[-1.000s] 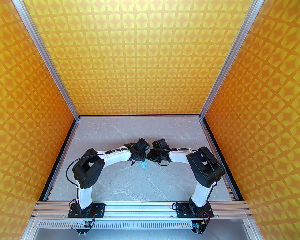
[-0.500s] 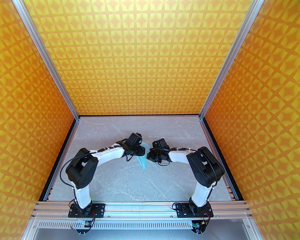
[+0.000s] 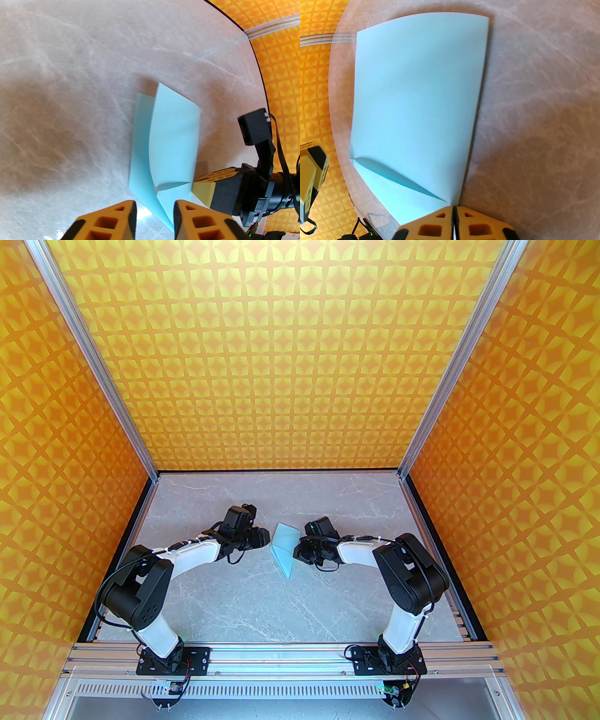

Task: Fold a paper plane with a square sheet of paper (fold left side to right side)

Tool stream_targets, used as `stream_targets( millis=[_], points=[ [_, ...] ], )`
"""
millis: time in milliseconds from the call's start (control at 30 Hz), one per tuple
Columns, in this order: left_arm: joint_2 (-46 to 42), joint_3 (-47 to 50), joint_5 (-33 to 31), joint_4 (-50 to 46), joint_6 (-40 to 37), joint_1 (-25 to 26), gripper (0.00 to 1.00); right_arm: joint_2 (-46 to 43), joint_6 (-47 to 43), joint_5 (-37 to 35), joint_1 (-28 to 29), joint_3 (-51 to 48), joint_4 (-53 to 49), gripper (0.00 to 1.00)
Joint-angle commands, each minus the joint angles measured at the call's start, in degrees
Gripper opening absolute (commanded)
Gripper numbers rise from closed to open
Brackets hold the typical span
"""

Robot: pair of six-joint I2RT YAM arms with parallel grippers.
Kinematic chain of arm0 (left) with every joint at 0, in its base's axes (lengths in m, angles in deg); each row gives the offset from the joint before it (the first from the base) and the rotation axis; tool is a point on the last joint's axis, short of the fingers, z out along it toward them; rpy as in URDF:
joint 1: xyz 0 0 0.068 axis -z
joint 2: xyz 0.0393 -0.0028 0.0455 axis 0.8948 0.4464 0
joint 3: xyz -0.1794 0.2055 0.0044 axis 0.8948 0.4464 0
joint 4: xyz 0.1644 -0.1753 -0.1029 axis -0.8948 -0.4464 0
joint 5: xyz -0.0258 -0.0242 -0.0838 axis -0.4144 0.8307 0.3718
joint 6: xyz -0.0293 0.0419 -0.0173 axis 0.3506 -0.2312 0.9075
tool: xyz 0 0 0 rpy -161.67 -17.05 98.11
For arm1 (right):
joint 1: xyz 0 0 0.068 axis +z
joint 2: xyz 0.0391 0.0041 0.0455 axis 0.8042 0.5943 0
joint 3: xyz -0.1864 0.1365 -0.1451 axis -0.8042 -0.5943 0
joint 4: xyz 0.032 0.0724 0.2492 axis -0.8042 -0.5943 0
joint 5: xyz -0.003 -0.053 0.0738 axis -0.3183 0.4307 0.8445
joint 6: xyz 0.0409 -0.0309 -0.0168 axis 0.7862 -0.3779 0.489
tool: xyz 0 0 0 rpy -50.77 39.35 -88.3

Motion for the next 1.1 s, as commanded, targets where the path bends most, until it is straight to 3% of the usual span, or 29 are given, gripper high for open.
stream_targets(
  millis=[0, 133, 1067],
  points=[
    [2.9, 0.4, 1.8, 2.1, 1.9, -0.2, 0.27, 3.3, -1.1, -2.9, 0.7, -0.4, -1.5, 0.11],
    [6.9, -1.6, 1.9, 0.1, 1.9, -0.2, 0.22, 3.1, -1.3, -3.0, 0.7, -0.4, -1.9, 0.11],
    [7.8, -1.9, 7.9, 7.5, 3.2, 3.1, 0.25, 3.4, -1.3, -3.1, 0.7, -0.6, -1.7, 0.11]
  ],
)
